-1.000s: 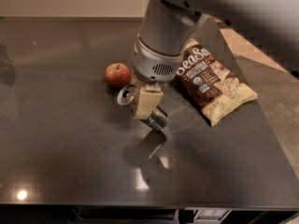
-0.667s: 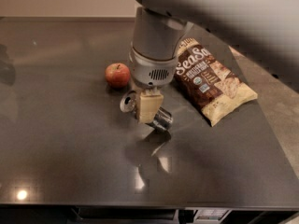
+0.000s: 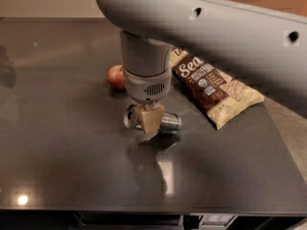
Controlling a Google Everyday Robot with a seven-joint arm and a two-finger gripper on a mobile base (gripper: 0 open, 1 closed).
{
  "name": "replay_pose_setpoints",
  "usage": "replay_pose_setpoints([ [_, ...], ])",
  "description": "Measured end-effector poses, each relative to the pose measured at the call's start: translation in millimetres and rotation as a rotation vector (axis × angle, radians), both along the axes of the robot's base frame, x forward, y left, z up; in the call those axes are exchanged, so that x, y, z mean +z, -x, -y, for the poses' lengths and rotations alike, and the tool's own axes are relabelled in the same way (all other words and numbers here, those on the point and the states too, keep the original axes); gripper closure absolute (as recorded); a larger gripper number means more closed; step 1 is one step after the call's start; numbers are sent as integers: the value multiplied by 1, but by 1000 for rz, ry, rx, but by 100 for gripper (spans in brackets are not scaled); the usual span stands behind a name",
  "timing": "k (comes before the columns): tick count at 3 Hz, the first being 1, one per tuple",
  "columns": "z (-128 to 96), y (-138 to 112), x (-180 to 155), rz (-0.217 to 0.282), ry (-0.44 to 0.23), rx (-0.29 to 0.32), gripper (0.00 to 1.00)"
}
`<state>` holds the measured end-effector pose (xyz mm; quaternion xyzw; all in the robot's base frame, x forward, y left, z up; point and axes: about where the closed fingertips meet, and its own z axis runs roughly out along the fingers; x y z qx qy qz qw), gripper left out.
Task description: Knock redbull can over
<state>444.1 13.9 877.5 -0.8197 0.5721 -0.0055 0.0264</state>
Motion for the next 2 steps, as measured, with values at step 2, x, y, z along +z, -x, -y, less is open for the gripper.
replay_pose_setpoints([
  [2,-7,13,-19,0,60,53,0],
])
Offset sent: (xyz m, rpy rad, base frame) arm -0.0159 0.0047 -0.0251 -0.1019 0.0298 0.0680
